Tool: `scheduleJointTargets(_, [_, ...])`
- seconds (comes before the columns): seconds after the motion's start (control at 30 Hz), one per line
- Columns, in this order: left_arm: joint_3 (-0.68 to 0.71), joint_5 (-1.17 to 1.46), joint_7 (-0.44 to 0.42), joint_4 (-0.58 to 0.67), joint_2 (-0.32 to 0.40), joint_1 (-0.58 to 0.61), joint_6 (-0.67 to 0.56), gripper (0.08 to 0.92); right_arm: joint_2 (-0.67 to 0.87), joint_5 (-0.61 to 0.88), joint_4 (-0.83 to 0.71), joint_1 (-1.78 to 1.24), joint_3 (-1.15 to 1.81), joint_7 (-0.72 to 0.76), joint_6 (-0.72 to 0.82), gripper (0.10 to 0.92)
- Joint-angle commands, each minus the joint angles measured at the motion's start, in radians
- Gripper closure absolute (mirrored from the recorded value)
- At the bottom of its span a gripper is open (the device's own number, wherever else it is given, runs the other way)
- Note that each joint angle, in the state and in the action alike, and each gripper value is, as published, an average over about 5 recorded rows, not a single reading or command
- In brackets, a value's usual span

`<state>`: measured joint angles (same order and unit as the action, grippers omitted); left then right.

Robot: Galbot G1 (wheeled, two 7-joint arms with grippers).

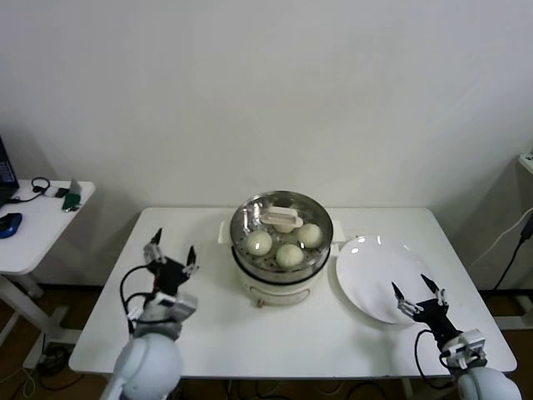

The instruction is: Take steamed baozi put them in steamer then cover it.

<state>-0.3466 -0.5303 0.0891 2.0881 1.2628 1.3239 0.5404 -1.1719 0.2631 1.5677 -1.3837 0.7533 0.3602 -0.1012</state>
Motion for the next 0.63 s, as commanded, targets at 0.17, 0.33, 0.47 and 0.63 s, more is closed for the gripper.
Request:
scheduleJointTargets(0.17, [-0.27,0.525,0.034,-0.146,0.191,0.261,-0.668,0.177,0.008,0.038,0.011,-0.005,-0.001,-0.018,-0.035,0.203])
scheduleJointTargets(0.33, [-0.263,0.491,0.025,-0.181,0.209,0.249,-0.676,0.177,0.011,0.044,0.009,-0.006,-0.004,-0.016,-0.048,0.203])
scheduleJointTargets(0.47, [-0.256,0.48,0.024,-0.213,0.209,0.236,-0.691,0.177,0.014,0.046,0.004,-0.003,-0.007,-0.01,-0.055,0.203])
scheduleJointTargets(0.63, [-0.255,0.479,0.018,-0.217,0.214,0.235,-0.691,0.177,0.016,0.047,-0.001,-0.001,-0.011,-0.001,-0.059,0.203])
